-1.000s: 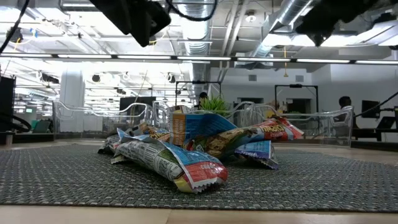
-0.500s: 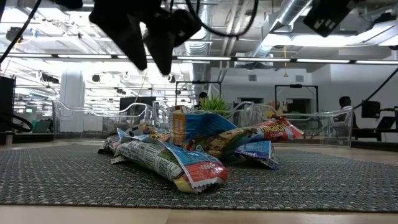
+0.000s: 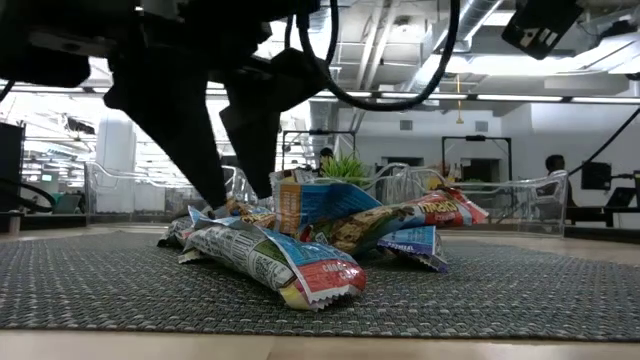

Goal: Pick and place Granola Bars by type
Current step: Put the red granola bar into the top left transparent bin

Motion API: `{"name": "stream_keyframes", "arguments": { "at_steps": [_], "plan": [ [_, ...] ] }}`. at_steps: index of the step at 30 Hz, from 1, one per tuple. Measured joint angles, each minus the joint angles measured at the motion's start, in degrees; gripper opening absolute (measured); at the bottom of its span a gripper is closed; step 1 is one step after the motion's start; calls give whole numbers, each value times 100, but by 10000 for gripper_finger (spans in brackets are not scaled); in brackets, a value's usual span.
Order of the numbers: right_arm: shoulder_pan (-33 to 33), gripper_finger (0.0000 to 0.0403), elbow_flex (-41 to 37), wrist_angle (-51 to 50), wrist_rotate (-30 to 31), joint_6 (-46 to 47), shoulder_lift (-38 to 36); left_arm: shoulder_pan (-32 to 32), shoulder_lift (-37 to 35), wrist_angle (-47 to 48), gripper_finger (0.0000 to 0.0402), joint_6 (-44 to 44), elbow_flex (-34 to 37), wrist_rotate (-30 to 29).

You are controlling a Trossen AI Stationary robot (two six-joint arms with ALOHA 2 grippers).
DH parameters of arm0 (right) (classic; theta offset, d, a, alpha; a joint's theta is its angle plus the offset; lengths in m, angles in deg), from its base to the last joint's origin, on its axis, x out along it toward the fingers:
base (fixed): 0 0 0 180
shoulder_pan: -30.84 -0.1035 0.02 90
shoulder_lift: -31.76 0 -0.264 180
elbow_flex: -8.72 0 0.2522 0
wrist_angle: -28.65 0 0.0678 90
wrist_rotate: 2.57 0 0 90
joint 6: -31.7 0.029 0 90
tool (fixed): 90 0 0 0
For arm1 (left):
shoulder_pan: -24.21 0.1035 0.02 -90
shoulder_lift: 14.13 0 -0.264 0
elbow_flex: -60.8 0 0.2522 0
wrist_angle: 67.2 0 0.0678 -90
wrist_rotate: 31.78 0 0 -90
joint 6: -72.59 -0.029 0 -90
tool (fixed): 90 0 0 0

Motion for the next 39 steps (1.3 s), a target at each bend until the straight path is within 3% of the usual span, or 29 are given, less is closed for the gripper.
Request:
{"name": "stream_keyframes", "arguments": {
  "at_steps": [6,18,25,32,36,39],
  "plan": [
    [11,113,0,-34,0,2,0,-45,179,-124,157,-98,0,573],
    [50,113,-2,-66,134,4,0,-76,448,-285,154,-277,48,-41],
    [50,113,-4,-66,155,153,0,-74,455,-284,97,-44,56,-8],
    [39,113,-4,289,243,124,0,-3,389,-227,21,1024,-3,58],
    [49,113,-4,561,260,10,0,239,102,-304,15,2012,-37,54],
    [99,113,-4,616,321,-34,0,486,-275,-271,26,2338,-39,-371]
  ]
}}
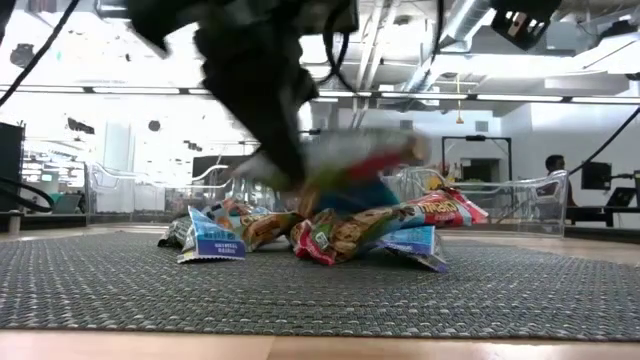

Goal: Pick and place Granola Bars by type
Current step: Put the red granola bar into the top left transparent bin

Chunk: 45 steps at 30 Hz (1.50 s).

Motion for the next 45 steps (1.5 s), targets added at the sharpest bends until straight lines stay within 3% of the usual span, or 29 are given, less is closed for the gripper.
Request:
{"name": "stream_keyframes", "arguments": {
  "at_steps": [9,16,22,26,32,38,45],
  "plan": [
    [216,113,0,68,410,-15,-22,1114,-1828,675,16,448,117,-1307],
    [552,113,2,411,1382,-14,-22,2406,-2959,2090,22,1565,175,-2396],
    [897,113,2,336,2302,-117,-22,3696,-3191,3099,26,1977,177,-1773],
    [1151,113,2,336,2334,-421,-22,4380,-3104,3537,19,1938,184,-1307],
    [1489,113,4,232,2338,-468,-22,5184,-3021,3292,23,1579,390,-733],
    [1643,113,4,173,2324,-525,-22,5610,-3022,3126,51,1553,880,-428],
    [1641,113,4,175,2282,-718,-22,5687,-3020,3088,121,1552,1049,-397]
  ]
}}
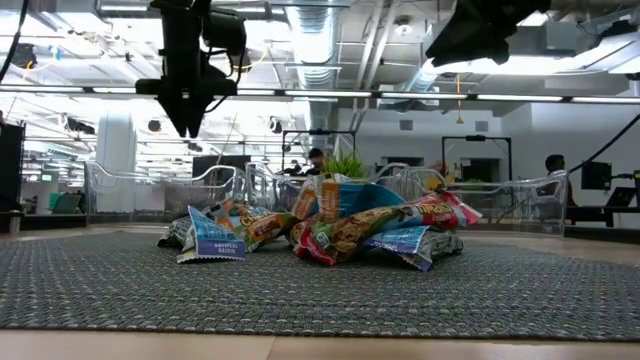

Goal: Pick and place Granola Bars by type
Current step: Put the red granola bar into the top left transparent bin

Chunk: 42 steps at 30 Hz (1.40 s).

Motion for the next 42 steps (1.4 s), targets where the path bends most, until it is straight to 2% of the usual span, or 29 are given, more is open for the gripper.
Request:
{"name": "stream_keyframes", "arguments": {
  "at_steps": [5,11,15,19,26,31,36,42],
  "plan": [
    [0,113,0,2,-106,-2,0,-42,-2,-124,152,-97,0,187],
    [0,113,0,0,-298,-27,0,-539,-2,-958,151,-543,0,1391],
    [-28,113,0,0,-1083,-274,0,-1181,-2,-1524,145,-810,0,1971],
    [-262,113,2,-4,-2139,-666,105,-1844,-2,-1971,142,-1138,0,2185],
    [-909,113,2,-180,-2692,-638,731,-2848,-107,-2876,142,-1849,-2,2575],
    [-1241,113,2,-113,-2742,-450,1436,-3295,-303,-2929,142,-1830,-2,2492],
    [-1370,113,2,426,-3101,-445,2167,-3491,-577,-2676,142,-1723,27,2066],
    [-1291,113,4,958,-3248,-445,2913,-3498,-1340,-3278,142,-975,1093,1997]
  ]
}}
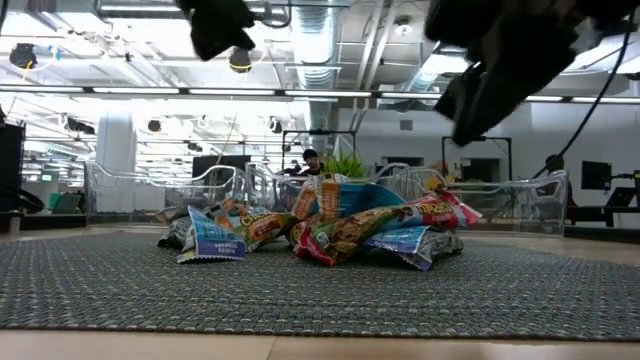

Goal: Pick and place Granola Bars by type
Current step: Put the red granola bar into the top left transparent bin

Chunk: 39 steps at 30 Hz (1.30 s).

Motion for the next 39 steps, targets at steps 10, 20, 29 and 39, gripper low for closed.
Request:
{"name": "stream_keyframes", "arguments": {
  "at_steps": [10,20,29,39],
  "plan": [
    [403,113,-1,101,-39,13,652,-49,-1305,-336,142,1148,1027,-323],
    [539,113,-3,397,-979,327,997,-208,-1491,-90,142,1176,1031,-739],
    [555,27,-1,506,-1186,451,993,-210,-1487,18,142,1168,1031,-843],
    [619,2,5,611,-1378,641,991,-210,-1487,14,142,1107,1031,-848]
  ]
}}
